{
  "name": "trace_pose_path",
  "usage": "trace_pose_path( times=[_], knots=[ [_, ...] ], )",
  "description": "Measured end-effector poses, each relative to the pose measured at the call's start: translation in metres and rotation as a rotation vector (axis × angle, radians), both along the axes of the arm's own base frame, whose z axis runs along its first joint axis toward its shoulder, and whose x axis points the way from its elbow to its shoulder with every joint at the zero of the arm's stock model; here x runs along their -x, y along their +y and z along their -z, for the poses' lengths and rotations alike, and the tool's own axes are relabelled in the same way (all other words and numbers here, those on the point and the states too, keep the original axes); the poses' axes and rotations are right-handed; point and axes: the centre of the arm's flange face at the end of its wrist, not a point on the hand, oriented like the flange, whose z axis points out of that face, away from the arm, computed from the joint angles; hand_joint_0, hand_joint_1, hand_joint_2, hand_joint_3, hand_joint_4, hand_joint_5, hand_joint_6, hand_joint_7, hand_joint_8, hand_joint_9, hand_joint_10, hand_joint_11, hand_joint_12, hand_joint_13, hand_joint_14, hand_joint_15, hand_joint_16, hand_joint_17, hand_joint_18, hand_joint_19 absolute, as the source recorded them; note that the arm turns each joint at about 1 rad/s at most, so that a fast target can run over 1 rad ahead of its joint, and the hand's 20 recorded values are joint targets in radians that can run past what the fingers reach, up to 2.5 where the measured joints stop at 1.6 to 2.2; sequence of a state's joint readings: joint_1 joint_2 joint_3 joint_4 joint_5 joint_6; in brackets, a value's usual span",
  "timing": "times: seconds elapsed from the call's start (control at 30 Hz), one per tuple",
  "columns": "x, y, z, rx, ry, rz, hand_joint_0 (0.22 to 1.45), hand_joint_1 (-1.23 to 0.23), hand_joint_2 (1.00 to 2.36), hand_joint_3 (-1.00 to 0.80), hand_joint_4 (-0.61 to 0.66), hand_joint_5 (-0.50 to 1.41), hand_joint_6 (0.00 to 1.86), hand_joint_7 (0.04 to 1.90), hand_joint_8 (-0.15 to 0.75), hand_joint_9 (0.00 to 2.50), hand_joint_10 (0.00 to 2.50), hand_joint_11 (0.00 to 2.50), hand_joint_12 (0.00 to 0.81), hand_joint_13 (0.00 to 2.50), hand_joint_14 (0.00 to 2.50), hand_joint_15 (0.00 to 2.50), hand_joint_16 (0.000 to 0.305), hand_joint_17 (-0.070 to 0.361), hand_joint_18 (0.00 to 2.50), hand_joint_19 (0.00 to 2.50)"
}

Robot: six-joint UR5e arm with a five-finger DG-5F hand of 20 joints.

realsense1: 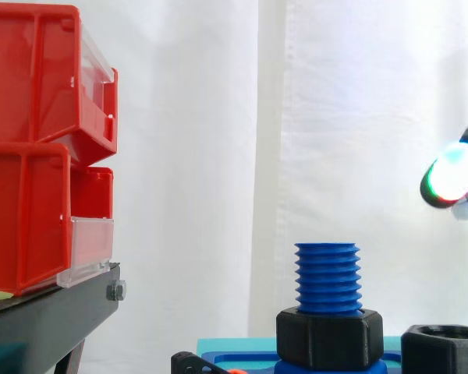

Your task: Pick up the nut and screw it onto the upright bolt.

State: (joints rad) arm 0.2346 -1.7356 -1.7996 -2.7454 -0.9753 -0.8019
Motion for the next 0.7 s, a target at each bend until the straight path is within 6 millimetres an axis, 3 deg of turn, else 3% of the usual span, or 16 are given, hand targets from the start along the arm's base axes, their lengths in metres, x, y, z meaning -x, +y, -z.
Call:
trace_pose_path(
  times=[0.33,0.7],
  knots=[
    [-0.012,0.017,0.012,0.039,-0.012,0.003,0.36,-0.85,1.0,-0.5,0.2,-0.24,0.5,0.7,0.307,0.35,0.0,0.0,0.445,0.23,0.0,0.0,0.073,0.164,0.28,0.11],
    [-0.028,0.036,0.041,0.167,0.03,-0.012,0.37,-0.83,1.0,-0.5,0.2,-0.24,0.5,0.7,0.307,0.35,0.0,0.0,0.444,0.23,0.0,0.0,0.072,0.163,0.28,0.11]
  ],
)
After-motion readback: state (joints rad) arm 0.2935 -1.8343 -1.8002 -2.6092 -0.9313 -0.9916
